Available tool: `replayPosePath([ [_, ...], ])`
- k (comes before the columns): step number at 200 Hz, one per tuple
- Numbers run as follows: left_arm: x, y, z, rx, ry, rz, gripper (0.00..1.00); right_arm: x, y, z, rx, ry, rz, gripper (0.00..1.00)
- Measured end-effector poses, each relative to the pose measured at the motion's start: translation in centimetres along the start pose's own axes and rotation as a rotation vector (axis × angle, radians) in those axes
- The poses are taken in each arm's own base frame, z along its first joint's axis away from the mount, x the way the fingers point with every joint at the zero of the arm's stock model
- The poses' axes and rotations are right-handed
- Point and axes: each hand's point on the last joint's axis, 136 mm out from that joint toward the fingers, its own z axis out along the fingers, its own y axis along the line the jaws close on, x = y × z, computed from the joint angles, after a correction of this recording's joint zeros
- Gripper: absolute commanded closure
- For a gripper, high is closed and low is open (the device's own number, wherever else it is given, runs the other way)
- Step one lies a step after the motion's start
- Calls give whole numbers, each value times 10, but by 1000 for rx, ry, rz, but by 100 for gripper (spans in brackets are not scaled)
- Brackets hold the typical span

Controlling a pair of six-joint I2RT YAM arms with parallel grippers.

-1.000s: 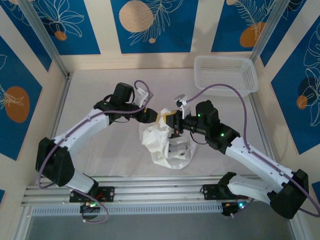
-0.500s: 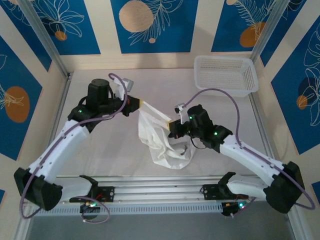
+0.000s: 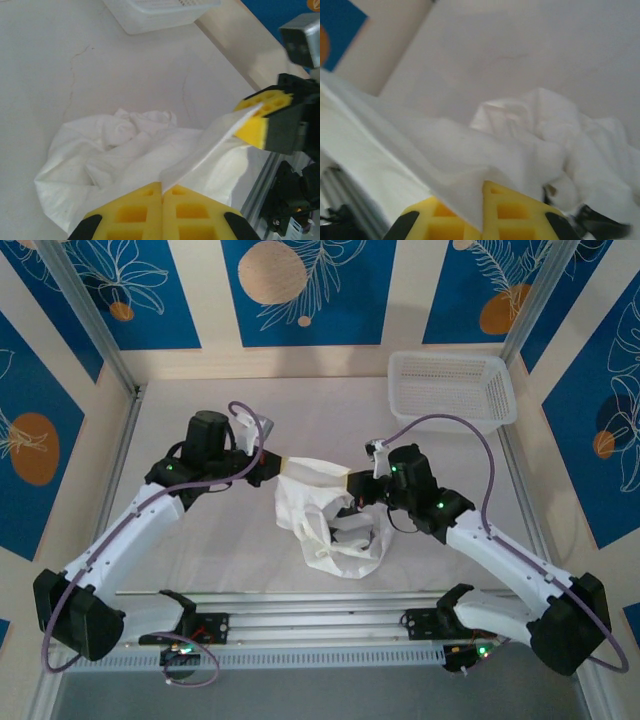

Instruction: Fold the inside-out t-shirt

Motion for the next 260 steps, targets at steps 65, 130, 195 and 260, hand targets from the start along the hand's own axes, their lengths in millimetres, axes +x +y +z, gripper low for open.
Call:
replayPosePath([
  [65,-1,79,-71,-567,-218,-115,100,-21,47,-35,-247,-159,-38,47],
  [130,31,102,-168,-855,-583,-218,40,-21,-13,-31,-3,-168,72,48],
  [195,-21,85,5,-466,-125,-165,36,21,-74,13,257,135,260,39],
  [260,67,71,156,-219,386,-120,32,75,-106,53,300,403,440,48],
])
